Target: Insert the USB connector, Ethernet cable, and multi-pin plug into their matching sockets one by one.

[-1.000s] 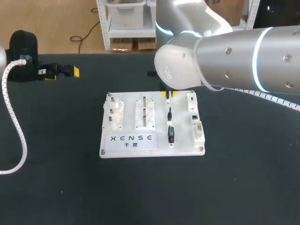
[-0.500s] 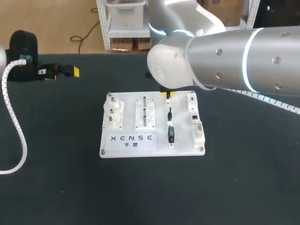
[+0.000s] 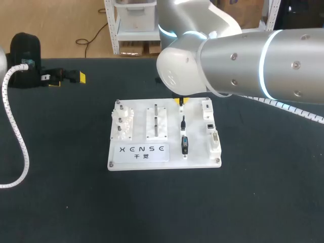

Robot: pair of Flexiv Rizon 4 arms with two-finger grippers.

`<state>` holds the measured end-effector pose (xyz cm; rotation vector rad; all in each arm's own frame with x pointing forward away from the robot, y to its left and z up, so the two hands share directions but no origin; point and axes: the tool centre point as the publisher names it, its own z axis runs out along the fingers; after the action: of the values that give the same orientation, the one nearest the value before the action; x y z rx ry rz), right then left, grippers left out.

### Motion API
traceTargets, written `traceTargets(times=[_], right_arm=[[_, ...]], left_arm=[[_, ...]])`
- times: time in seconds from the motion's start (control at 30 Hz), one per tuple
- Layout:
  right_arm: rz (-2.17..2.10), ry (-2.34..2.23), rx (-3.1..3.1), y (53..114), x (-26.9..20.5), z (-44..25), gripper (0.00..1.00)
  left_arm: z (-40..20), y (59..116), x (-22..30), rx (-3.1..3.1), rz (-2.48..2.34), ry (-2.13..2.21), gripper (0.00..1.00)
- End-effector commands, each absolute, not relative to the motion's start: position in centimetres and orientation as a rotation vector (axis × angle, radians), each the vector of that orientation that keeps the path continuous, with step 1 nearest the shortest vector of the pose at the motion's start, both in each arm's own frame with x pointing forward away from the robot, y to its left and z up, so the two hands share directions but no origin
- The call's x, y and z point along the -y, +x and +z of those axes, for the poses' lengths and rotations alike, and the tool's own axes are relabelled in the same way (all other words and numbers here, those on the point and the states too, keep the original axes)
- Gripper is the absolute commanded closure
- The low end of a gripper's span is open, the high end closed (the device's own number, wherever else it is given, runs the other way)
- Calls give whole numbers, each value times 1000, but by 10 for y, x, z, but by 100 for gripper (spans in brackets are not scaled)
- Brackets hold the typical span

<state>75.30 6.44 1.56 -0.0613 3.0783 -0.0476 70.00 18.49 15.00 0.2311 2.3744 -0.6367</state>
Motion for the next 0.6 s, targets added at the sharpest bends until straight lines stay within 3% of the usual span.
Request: traceTargets(times=[0.03, 0.6], right_arm=[[-38, -58, -3063, 749, -61, 21, 100], [-15, -43, -2985, 746, -48, 51, 100]], left_arm=[[150, 700, -185, -2374, -636, 231, 0], [150, 700, -185, -2374, -636, 231, 0]])
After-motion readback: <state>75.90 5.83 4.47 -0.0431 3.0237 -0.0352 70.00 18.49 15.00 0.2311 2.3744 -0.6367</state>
